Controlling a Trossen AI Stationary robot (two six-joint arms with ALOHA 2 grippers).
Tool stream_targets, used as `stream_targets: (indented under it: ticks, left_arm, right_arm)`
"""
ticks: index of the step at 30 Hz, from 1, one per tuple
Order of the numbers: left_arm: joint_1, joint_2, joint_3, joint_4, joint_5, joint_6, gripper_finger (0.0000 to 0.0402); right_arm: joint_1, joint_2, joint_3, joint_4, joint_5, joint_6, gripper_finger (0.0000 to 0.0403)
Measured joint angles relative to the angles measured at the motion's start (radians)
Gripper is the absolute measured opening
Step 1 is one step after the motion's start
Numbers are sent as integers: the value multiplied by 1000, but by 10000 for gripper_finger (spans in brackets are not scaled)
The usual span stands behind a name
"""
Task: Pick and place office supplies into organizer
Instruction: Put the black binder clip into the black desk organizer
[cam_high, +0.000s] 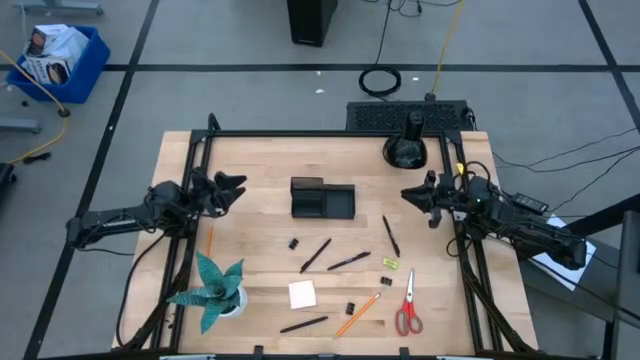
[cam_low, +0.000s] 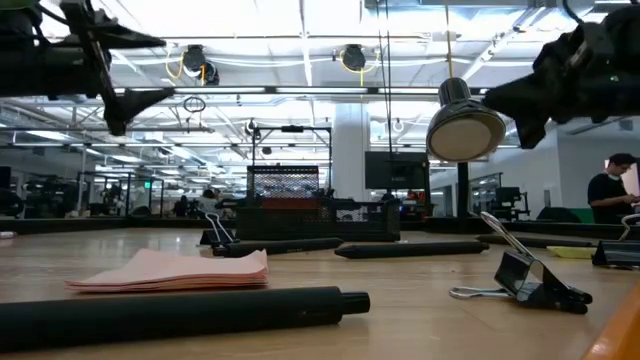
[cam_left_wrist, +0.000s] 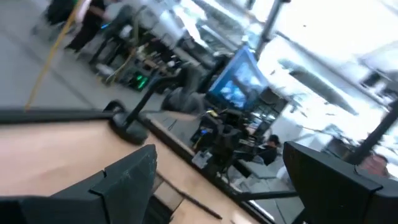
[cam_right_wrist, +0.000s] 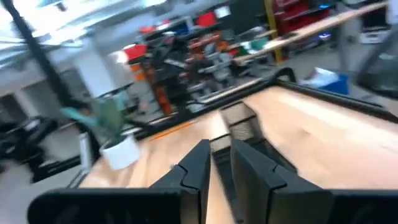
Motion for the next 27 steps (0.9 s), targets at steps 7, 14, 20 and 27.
stream_targets:
  ticks: [7, 14, 20, 27]
  left_arm:
    - [0, 27, 0, -44, -100, 36, 351]
    - [0, 56, 0, -33, -171, 78, 351]
    - [0, 85, 0, -18, -103, 174, 351]
    - [0, 138, 0, 15, -23, 247, 351]
  right_arm:
    - [20, 102, 0, -24, -1, -30, 59]
    - [95, 206, 0, 21, -65, -73, 59]
    - [196, 258, 1, 207, -40, -98, 59]
    - [390, 354, 59, 248, 214, -245, 59]
